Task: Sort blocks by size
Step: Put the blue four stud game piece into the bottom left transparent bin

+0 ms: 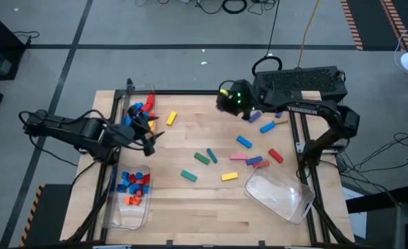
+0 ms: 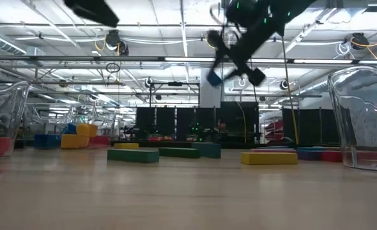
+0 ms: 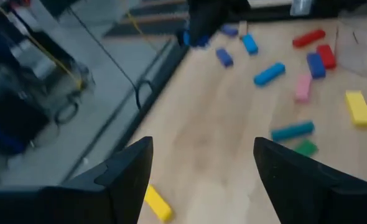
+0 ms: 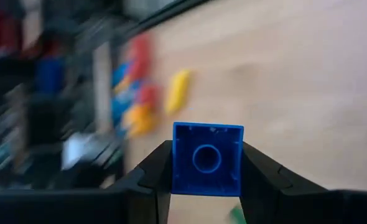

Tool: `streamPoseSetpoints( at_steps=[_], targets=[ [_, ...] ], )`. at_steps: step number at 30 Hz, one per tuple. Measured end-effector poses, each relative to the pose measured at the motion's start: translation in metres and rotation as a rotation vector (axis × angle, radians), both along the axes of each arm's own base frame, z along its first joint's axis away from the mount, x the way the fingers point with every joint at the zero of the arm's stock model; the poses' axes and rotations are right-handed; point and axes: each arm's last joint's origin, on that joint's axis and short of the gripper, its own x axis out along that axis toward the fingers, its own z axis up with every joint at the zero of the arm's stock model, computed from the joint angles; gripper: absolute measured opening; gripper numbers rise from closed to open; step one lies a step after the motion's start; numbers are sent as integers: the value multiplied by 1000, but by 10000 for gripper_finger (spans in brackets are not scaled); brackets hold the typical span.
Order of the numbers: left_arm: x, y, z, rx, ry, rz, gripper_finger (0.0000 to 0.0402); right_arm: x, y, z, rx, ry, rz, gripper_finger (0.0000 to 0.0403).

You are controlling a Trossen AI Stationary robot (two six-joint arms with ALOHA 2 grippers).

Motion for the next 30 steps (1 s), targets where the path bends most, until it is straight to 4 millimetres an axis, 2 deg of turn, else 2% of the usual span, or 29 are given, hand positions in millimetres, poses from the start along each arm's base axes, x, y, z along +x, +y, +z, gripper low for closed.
streamPoseSetpoints(
  at_steps=[6,12,16,21,25,30],
  targets=[
    [19,3,7,128,-33,-90,280,29,48,33,-52,-335,221,124],
    [41,0,10,245,-66,-164,280,41,75,59,-115,-568,324,124],
    [56,-3,15,237,-170,-167,280,44,88,67,-133,-648,410,124],
    [74,-2,14,128,-301,-201,280,46,99,67,-176,-650,469,124],
    [86,-1,9,58,-342,-179,280,46,102,68,-204,-655,488,125],
    [94,-2,9,52,-402,-175,280,46,103,68,-212,-650,493,125]
  ],
)
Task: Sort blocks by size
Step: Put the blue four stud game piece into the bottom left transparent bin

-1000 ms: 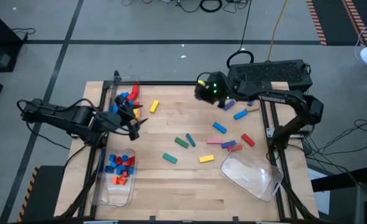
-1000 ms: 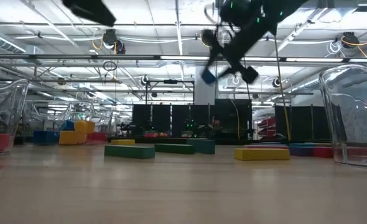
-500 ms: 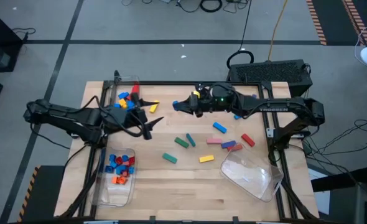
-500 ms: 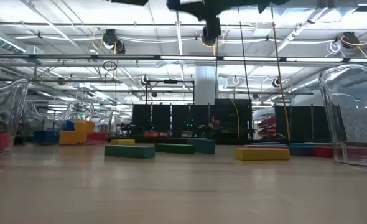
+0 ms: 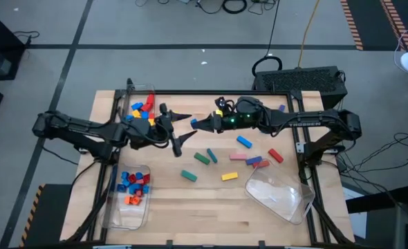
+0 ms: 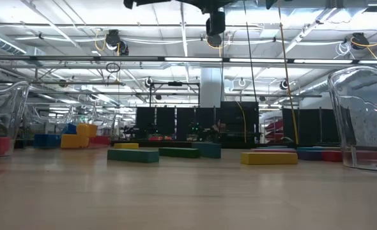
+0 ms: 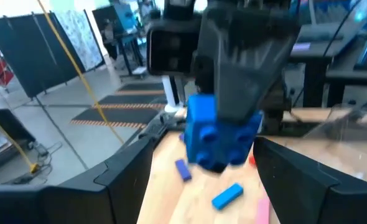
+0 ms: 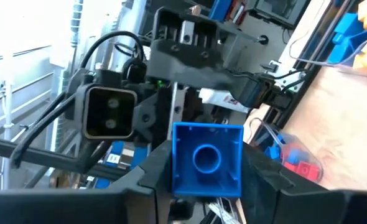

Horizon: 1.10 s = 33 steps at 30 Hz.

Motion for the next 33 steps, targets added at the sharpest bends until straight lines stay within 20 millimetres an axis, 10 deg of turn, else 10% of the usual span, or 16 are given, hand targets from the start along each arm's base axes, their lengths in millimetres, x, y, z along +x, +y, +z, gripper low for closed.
streamPoseSetpoints(
  at_steps=[33],
  targets=[
    [7,5,-2,-149,-80,43,154,-1,-11,-1,-91,4,-36,177]
  ],
)
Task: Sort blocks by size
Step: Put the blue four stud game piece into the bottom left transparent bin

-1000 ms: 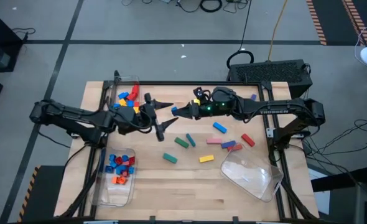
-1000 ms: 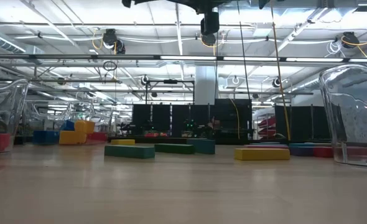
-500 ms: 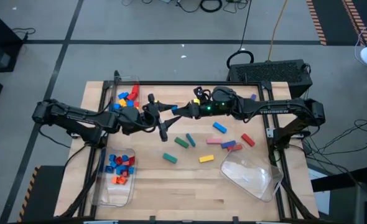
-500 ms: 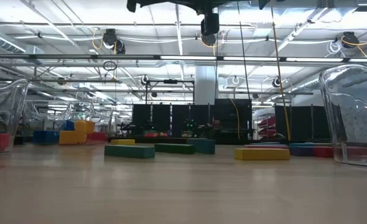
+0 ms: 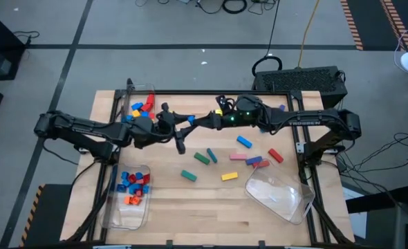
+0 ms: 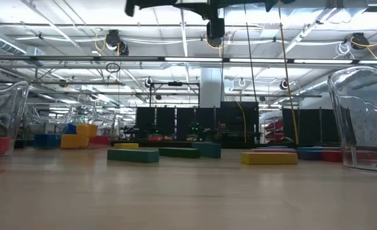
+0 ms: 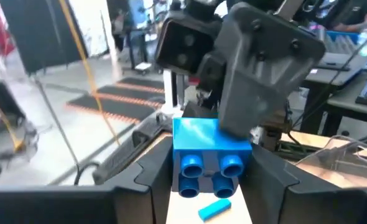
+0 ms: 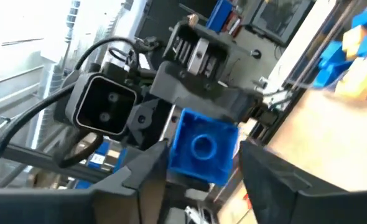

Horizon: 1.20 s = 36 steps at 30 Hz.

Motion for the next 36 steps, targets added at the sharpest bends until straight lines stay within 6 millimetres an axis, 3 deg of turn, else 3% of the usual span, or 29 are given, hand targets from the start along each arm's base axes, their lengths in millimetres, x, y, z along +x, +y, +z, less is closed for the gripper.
streamPoseSetpoints(
  at_steps=[9,18,24,36],
  targets=[
    [-44,-10,3,-222,252,-14,153,-3,-18,-1,-44,12,-48,220],
    [-101,-39,-21,-619,711,-185,153,-7,-29,-12,-35,123,-27,213],
    [-133,-58,-36,-702,1014,-142,153,-9,-28,-20,-51,204,-18,212],
    [-150,-70,-75,-718,1176,-9,153,-10,-21,-29,-83,302,11,212]
  ],
)
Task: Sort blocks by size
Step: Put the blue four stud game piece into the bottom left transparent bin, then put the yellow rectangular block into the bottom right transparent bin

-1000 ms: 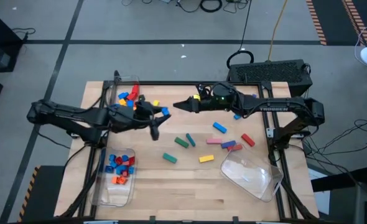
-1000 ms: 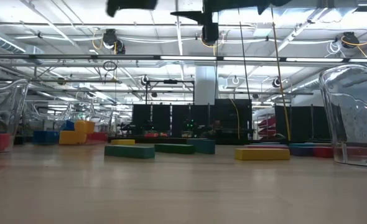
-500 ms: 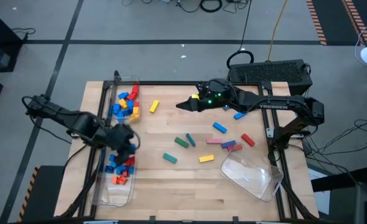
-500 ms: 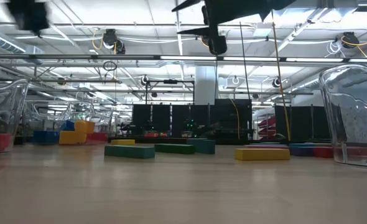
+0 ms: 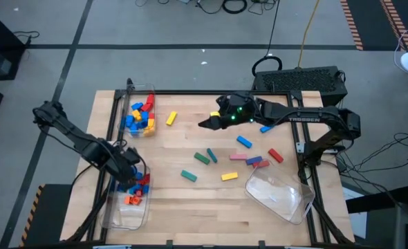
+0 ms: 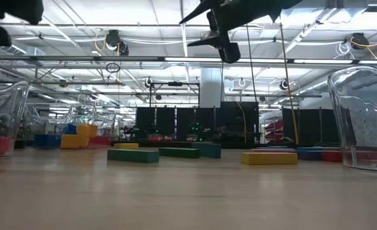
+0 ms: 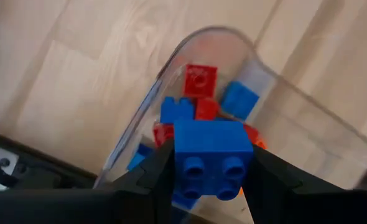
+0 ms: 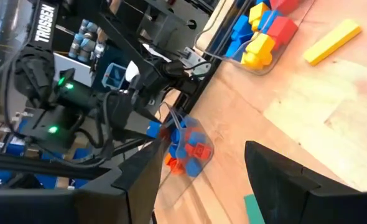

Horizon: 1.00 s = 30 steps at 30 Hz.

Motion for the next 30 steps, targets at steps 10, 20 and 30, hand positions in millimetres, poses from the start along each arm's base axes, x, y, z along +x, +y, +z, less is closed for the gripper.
streamPoseSetpoints(
  at_steps=[10,20,30],
  targets=[
    [3,-3,-8,54,-87,23,241,1,8,-1,-16,13,29,212],
    [8,-1,-2,-30,-93,131,300,0,10,-4,-16,42,38,212],
    [32,41,24,134,-249,298,301,0,10,-4,-24,41,51,212]
  ],
)
